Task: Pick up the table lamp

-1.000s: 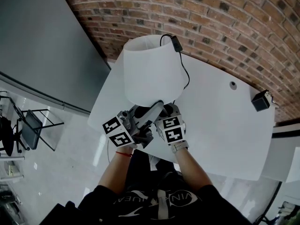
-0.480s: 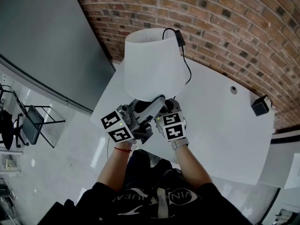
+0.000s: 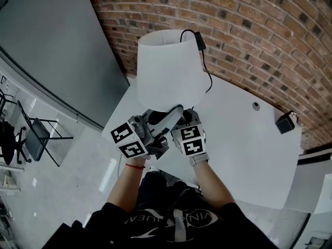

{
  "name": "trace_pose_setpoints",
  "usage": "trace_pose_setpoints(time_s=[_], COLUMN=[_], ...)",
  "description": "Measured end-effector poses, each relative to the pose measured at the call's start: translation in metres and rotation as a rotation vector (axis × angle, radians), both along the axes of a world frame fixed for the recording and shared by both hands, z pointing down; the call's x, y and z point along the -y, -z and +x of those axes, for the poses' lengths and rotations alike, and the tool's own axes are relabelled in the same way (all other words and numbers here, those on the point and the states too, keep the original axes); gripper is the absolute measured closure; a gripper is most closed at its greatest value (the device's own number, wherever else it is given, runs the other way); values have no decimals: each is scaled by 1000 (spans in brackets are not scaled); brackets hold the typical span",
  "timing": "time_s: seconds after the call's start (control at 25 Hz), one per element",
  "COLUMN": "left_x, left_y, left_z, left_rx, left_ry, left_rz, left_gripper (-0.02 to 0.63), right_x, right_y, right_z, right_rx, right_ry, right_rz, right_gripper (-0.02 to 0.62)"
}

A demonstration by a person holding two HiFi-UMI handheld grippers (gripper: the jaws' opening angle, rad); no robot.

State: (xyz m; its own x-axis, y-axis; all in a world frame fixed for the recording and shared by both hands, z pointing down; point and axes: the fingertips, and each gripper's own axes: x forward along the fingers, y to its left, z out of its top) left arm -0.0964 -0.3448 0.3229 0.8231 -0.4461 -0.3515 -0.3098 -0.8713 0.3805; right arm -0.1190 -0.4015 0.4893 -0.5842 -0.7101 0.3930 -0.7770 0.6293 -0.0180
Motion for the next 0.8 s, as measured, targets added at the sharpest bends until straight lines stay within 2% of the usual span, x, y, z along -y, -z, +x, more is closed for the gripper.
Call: trace_pose_setpoints(time_s=[0.8], left_x=[-21], left_y=[69], left_z=[6], left_rx=[47], left_ry=[39], left_rz=[146], left_gripper=[588], right_x=[0], right_y=[80], right_z=[-2], right_rx=[33], right_ry=[21], right_rz=[177], right_gripper=[433])
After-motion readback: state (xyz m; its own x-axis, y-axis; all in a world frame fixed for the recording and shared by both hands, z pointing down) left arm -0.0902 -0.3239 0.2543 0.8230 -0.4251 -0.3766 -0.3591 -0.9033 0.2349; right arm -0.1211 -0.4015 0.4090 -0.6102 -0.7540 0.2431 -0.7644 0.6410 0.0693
